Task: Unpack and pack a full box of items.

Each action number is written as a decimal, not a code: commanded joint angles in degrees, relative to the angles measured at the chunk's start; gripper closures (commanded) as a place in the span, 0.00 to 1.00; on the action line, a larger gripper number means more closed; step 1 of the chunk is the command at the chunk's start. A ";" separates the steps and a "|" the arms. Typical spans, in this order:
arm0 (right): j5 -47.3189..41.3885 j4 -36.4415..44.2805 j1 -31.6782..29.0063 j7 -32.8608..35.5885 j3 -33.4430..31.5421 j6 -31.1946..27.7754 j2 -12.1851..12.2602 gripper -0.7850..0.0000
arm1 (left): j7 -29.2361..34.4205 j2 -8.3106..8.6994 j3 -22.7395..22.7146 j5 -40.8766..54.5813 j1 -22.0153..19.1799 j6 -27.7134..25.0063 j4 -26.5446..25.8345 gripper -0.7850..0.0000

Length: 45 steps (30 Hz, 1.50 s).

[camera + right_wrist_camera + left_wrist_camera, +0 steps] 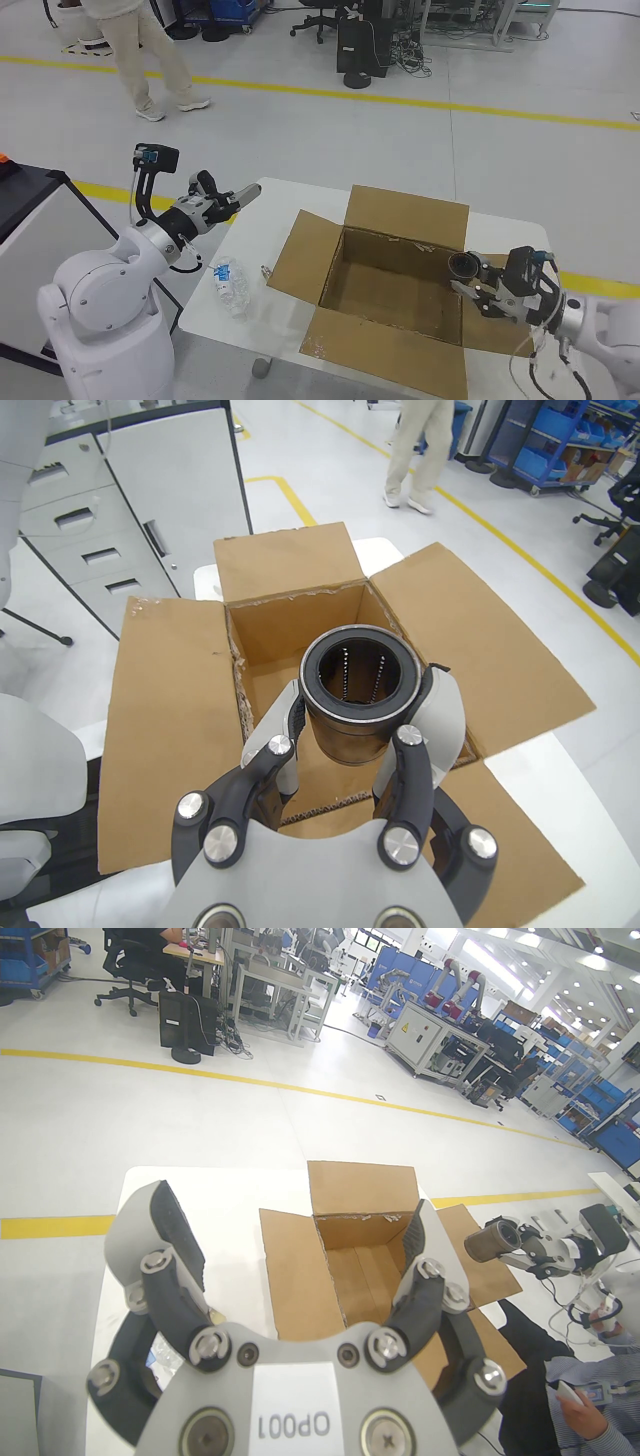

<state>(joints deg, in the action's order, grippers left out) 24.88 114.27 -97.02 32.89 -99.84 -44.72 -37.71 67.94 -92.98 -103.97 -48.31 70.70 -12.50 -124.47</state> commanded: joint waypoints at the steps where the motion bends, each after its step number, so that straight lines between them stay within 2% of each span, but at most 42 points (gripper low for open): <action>1: -0.37 -1.61 2.98 -0.17 2.85 -0.04 -0.11 1.00 | 0.00 0.00 0.00 0.01 0.00 0.00 0.00 0.00; 10: 2.26 -9.77 14.77 -5.75 15.52 -3.68 -1.72 1.00 | 0.00 0.00 0.00 0.01 0.00 0.00 0.00 0.00; 15: 5.09 -13.50 19.69 -8.21 20.88 -2.61 -2.93 1.00 | 0.00 0.00 0.00 0.01 0.00 0.00 0.00 0.00; 19: 4.60 -16.71 22.73 -6.26 25.25 -4.67 -3.65 1.00 | 0.00 0.00 0.00 0.01 0.00 0.00 0.00 0.00; 40: 4.60 -16.71 22.73 -6.26 25.25 -4.67 -3.65 1.00 | 0.00 0.00 0.00 0.01 0.00 0.00 0.00 0.00; 45: 4.90 -16.16 23.65 -6.23 27.94 -3.31 -4.31 1.00 | 0.00 0.00 0.00 0.01 0.00 0.00 0.00 0.00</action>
<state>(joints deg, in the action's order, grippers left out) 29.90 98.35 -73.97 26.64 -72.70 -47.97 -41.84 67.94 -92.98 -103.97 -48.31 70.70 -12.50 -124.47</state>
